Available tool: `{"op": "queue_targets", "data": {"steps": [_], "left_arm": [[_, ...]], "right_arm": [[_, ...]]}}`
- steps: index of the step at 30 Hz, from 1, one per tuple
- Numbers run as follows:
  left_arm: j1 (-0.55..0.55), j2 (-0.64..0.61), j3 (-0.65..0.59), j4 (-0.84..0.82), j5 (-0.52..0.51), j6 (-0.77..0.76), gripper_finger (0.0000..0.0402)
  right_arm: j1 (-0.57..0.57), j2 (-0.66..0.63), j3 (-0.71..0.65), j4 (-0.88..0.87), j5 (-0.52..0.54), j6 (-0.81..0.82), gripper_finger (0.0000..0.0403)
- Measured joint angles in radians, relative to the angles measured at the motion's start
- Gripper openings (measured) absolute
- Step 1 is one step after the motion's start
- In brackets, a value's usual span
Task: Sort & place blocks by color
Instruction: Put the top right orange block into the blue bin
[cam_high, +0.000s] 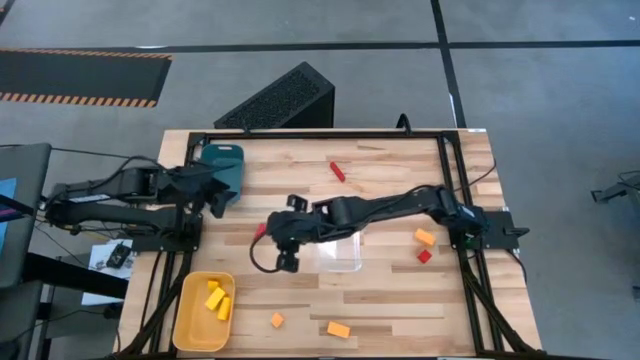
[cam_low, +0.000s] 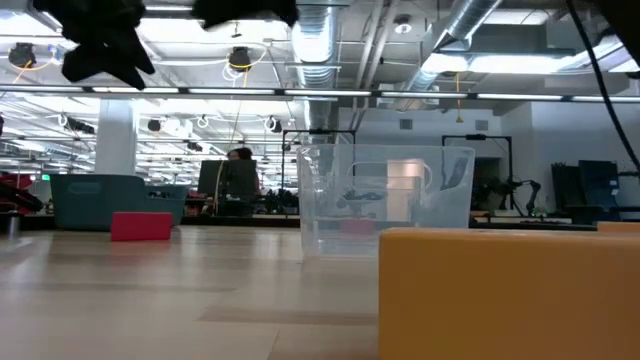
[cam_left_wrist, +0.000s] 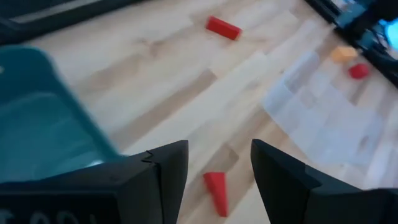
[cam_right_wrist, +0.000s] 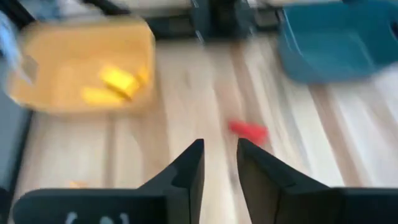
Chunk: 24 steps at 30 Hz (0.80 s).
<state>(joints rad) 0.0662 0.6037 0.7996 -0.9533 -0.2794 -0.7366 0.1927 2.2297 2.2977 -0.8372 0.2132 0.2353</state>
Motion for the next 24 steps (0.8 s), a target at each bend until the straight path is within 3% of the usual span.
{"op": "queue_targets", "data": {"steps": [4,8,18,24], "left_arm": [[0.0,0.006,-0.085,0.158,0.084,0.014,0.0162],[-0.003,0.015,-0.149,0.294,0.121,0.017,0.0162],[-0.015,0.113,-0.206,0.621,0.014,0.055,0.0162],[-0.011,0.276,-0.205,1.014,-0.021,0.218,0.0162]], "right_arm": [[-0.002,-0.062,-0.15,-0.024,0.001,0.045,0.011],[0.006,-0.199,-0.39,0.04,0.022,0.101,0.0109],[-0.023,-0.75,-1.131,0.458,0.079,0.297,0.0109],[-0.056,-1.023,-1.378,0.598,0.039,0.379,0.0109]]}}
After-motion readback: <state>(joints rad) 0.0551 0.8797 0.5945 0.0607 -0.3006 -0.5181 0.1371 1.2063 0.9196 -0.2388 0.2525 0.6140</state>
